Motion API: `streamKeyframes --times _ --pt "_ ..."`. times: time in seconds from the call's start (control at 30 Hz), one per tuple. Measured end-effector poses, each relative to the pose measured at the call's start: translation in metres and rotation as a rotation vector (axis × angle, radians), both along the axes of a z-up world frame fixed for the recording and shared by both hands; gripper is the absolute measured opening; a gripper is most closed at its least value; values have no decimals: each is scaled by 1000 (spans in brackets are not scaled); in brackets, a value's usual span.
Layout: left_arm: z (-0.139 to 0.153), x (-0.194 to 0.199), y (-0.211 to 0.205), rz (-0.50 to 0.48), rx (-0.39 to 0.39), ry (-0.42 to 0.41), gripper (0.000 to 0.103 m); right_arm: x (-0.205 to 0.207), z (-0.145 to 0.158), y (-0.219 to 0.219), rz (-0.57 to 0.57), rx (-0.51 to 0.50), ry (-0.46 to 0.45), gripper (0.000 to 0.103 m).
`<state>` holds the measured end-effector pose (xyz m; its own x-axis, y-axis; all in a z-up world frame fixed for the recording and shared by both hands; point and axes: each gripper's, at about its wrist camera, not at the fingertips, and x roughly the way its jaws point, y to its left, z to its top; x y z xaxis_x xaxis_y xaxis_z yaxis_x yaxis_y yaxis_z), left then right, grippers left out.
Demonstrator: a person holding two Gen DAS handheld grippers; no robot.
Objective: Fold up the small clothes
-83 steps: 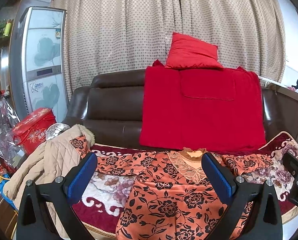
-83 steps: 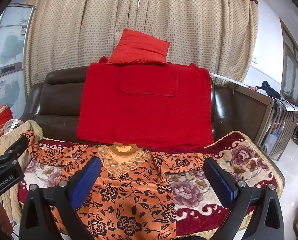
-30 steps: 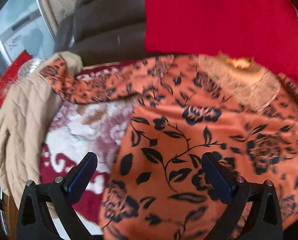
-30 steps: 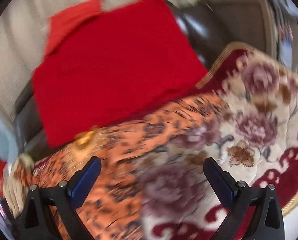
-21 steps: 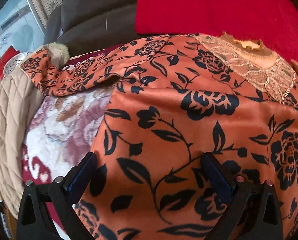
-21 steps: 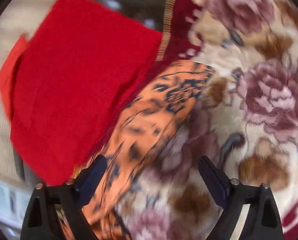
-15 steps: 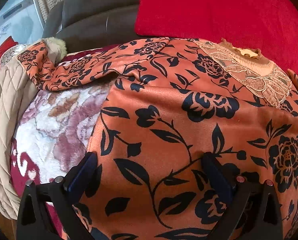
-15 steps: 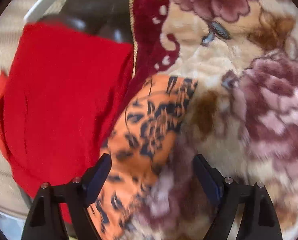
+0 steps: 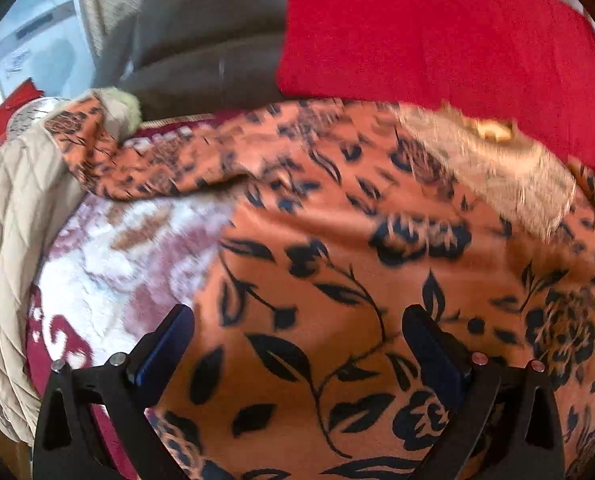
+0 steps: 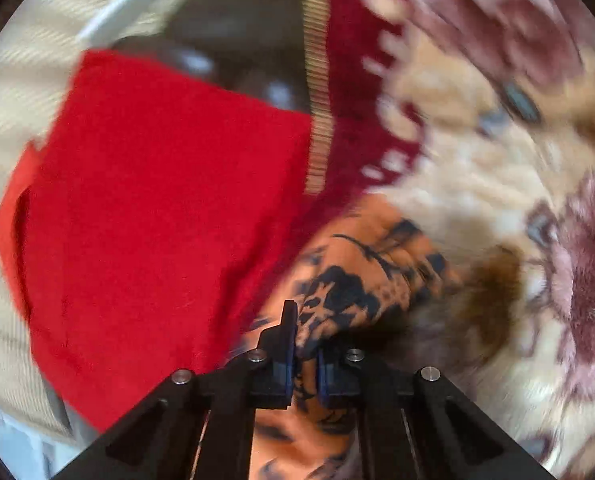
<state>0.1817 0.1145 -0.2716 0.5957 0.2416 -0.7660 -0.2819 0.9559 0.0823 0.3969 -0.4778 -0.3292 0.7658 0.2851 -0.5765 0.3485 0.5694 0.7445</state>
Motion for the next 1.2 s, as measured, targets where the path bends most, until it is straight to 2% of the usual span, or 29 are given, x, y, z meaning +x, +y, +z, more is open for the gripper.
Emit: streamKeyframes --times 0.13,0.2,0.27,0.33,0.43,0.5,0.67,0.73,0.77,0.8,0.87,0.93,1.03,1.07,1.13,1.17,1.2 --pt "23 -12 21 63 -42 -86 103 -13 58 49 117 -29 -130 9" --pt "32 -16 33 86 -71 -95 103 -18 81 79 176 -22 -176 9" --pt "42 -25 47 103 -85 -114 103 -22 105 120 248 -10 -222 9" --pt "54 -35 61 112 -66 -143 103 -26 124 174 332 11 -264 9" --pt "67 -50 82 131 -27 -166 103 -28 137 253 444 41 -301 9" --pt "72 -57 99 151 -33 -171 103 -33 138 311 523 54 -305 9" --pt "70 -73 143 231 -81 -160 103 -43 108 436 701 91 -233 14" --pt "63 -74 160 262 -105 -147 103 -51 92 480 806 85 -172 27" --pt "61 -75 166 275 -112 -140 103 -55 85 494 852 81 -140 53" --pt "59 -76 172 288 -118 -133 103 -59 77 505 908 107 -116 81" --pt "54 -76 185 308 -135 -132 103 -71 71 508 936 125 -127 83" --pt "51 -75 193 323 -150 -126 103 -73 71 498 951 89 -151 83" --pt "48 -70 204 339 -189 -131 103 -73 73 457 873 -17 -183 83" --pt "47 -67 207 348 -206 -128 103 -82 75 444 848 -48 -175 81" --pt "46 -64 211 361 -239 -133 103 -75 67 425 835 -46 -133 70" --pt "45 -64 213 373 -245 -139 103 -70 61 422 834 -44 -114 58" --pt "44 -64 214 389 -247 -142 103 -64 57 426 840 -64 -92 50"
